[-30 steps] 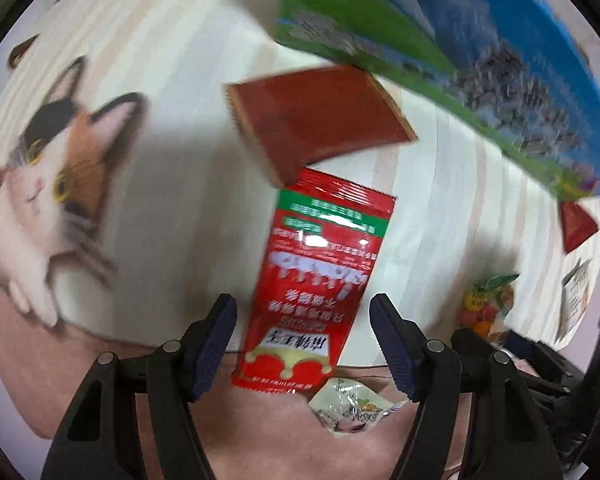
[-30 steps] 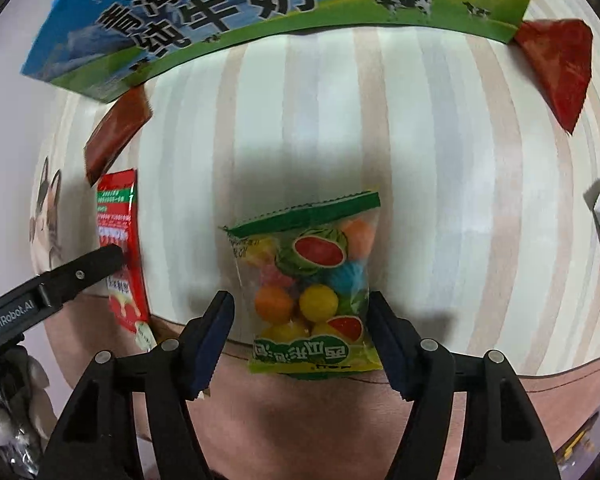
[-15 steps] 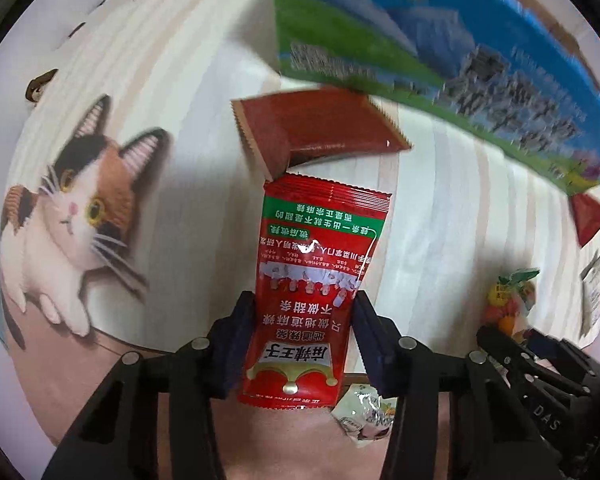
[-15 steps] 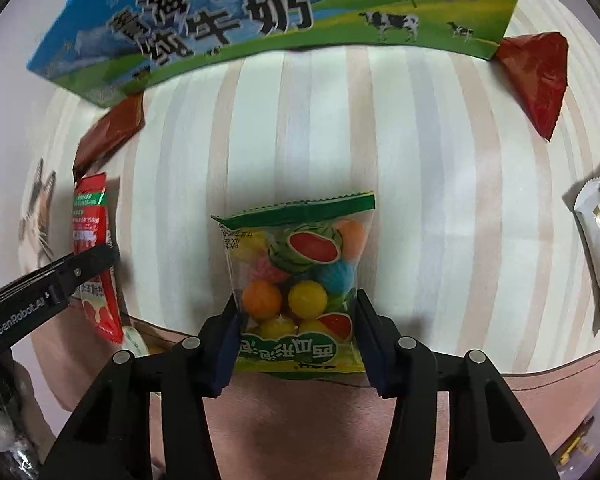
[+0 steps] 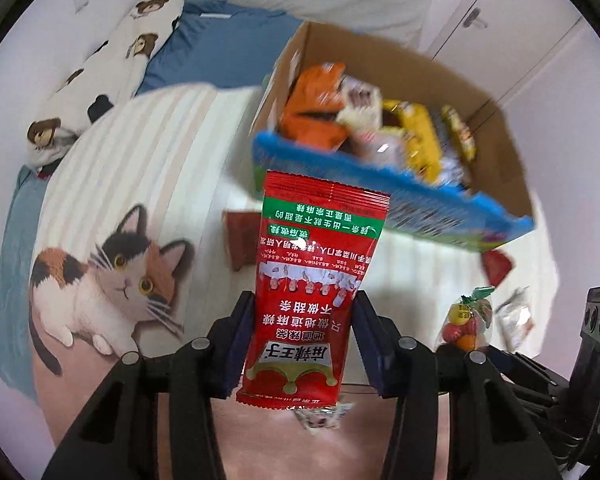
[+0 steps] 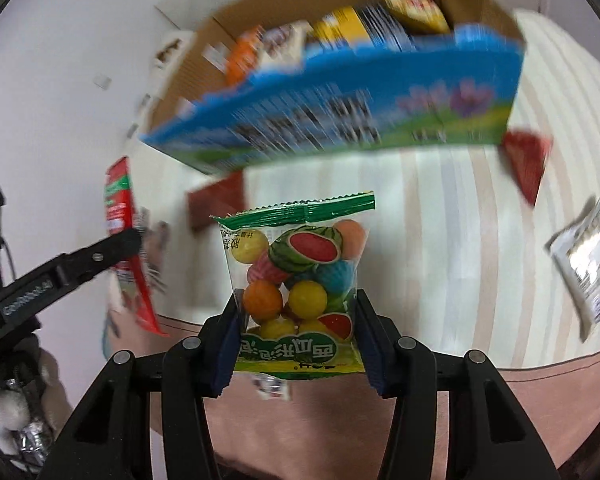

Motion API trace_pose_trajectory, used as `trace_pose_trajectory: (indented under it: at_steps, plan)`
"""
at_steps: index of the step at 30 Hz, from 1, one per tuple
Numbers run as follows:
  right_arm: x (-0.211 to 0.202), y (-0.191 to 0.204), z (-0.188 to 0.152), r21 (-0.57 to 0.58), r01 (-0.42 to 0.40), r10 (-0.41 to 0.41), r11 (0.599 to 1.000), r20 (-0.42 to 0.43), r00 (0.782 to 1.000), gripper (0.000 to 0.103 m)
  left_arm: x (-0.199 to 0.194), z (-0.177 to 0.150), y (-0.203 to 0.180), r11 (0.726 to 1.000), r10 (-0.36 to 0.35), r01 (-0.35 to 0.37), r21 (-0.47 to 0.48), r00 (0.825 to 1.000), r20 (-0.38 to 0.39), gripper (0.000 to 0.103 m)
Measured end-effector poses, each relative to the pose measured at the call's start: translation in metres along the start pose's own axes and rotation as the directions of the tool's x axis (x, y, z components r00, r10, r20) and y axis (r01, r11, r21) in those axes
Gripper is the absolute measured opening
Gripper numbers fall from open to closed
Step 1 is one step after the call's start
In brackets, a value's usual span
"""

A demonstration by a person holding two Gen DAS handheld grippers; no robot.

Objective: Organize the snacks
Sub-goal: 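Carry both packets into the box and open both tools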

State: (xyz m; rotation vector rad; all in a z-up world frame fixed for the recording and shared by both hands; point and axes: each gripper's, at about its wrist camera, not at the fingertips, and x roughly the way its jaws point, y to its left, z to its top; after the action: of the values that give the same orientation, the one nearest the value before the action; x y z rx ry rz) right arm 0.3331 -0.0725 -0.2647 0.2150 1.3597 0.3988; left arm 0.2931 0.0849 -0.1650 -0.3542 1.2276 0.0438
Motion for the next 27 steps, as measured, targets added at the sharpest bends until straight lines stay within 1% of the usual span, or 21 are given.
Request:
trace_pose_trajectory:
  at_steps: [1, 2, 3, 6, 9, 10, 11, 12, 13, 15, 16, 18, 20, 21, 22, 24, 25, 27]
  plan:
    - [-0.011, 0.006, 0.004, -0.010, -0.016, 0.016, 1.000, 0.018, 1.000, 0.054, 0.000, 0.005, -0.008, 1.000, -0.010, 0.010, 0.005, 1.000, 0.005, 0.045]
    - [-0.020, 0.009, 0.007, -0.015, -0.028, 0.029, 0.999, 0.030, 0.999, 0.054, -0.009, 0.011, -0.013, 1.000, -0.028, 0.028, 0.013, 1.000, 0.015, 0.045]
    - [-0.026, 0.004, 0.019, -0.016, -0.038, 0.039, 0.999, 0.038, 0.999, 0.054, -0.014, 0.015, -0.020, 0.999, -0.041, 0.041, 0.024, 0.999, 0.019, 0.045]
    - [-0.052, 0.009, 0.039, -0.025, -0.058, 0.059, 0.998, 0.074, 0.995, 0.054, -0.017, 0.042, -0.038, 0.996, -0.074, 0.073, 0.054, 0.997, 0.019, 0.045]
    - [-0.081, 0.000, 0.060, -0.026, -0.036, 0.039, 0.999, 0.113, 0.993, 0.054, -0.018, 0.068, -0.052, 0.993, -0.085, 0.083, 0.086, 0.996, 0.017, 0.045]
    - [-0.086, -0.003, 0.073, -0.025, -0.020, 0.023, 0.999, 0.130, 0.991, 0.054, -0.016, 0.082, -0.059, 0.991, -0.086, 0.084, 0.101, 0.996, 0.015, 0.045]
    - [-0.086, -0.005, 0.078, -0.021, -0.011, 0.014, 1.000, 0.140, 0.990, 0.054, -0.014, 0.093, -0.065, 0.991, -0.084, 0.083, 0.110, 0.996, 0.012, 0.045]
    - [-0.090, -0.008, 0.090, -0.014, 0.000, 0.002, 1.000, 0.156, 0.988, 0.054, -0.012, 0.099, -0.067, 0.990, -0.085, 0.084, 0.116, 0.996, 0.009, 0.046]
    - [-0.089, -0.009, 0.103, -0.013, 0.013, -0.011, 1.000, 0.165, 0.986, 0.054, -0.007, 0.115, -0.072, 0.989, -0.077, 0.077, 0.128, 0.997, 0.002, 0.046]
    - [-0.094, -0.016, 0.122, -0.001, 0.035, -0.034, 0.999, 0.186, 0.982, 0.054, 0.001, 0.132, -0.075, 0.990, -0.056, 0.055, 0.132, 0.998, 0.004, 0.046]
    - [-0.096, -0.020, 0.132, 0.006, 0.046, -0.046, 0.999, 0.191, 0.980, 0.054, 0.008, 0.147, -0.078, 0.989, -0.042, 0.043, 0.139, 0.999, -0.005, 0.046]
    - [-0.096, -0.026, 0.149, 0.025, 0.060, -0.063, 0.998, 0.196, 0.979, 0.054, 0.019, 0.163, -0.078, 0.991, -0.026, 0.028, 0.129, 1.000, -0.014, 0.046]
    - [-0.086, -0.034, 0.168, 0.045, 0.076, -0.083, 0.996, 0.182, 0.980, 0.054, 0.039, 0.183, -0.078, 0.992, -0.009, 0.015, 0.127, 0.999, -0.044, 0.046]
    - [-0.080, -0.038, 0.175, 0.053, 0.084, -0.092, 0.995, 0.175, 0.980, 0.054, 0.046, 0.187, -0.078, 0.992, -0.009, 0.016, 0.127, 0.998, -0.057, 0.046]
    - [-0.073, -0.040, 0.181, 0.054, 0.097, -0.105, 0.994, 0.163, 0.981, 0.054, 0.062, 0.196, -0.077, 0.992, -0.004, 0.015, 0.123, 0.996, -0.088, 0.046]
    - [-0.058, -0.044, 0.190, 0.051, 0.128, -0.134, 0.990, 0.139, 0.981, 0.054, 0.080, 0.201, -0.076, 0.995, 0.004, 0.008, 0.104, 0.993, -0.116, 0.046]
    - [-0.051, -0.046, 0.193, 0.048, 0.145, -0.150, 0.988, 0.125, 0.981, 0.054, 0.095, 0.204, -0.075, 0.995, 0.010, 0.004, 0.098, 0.990, -0.143, 0.046]
    - [-0.038, -0.050, 0.197, 0.041, 0.176, -0.180, 0.983, 0.101, 0.979, 0.054, 0.112, 0.203, -0.074, 0.996, 0.013, 0.003, 0.092, 0.985, -0.175, 0.046]
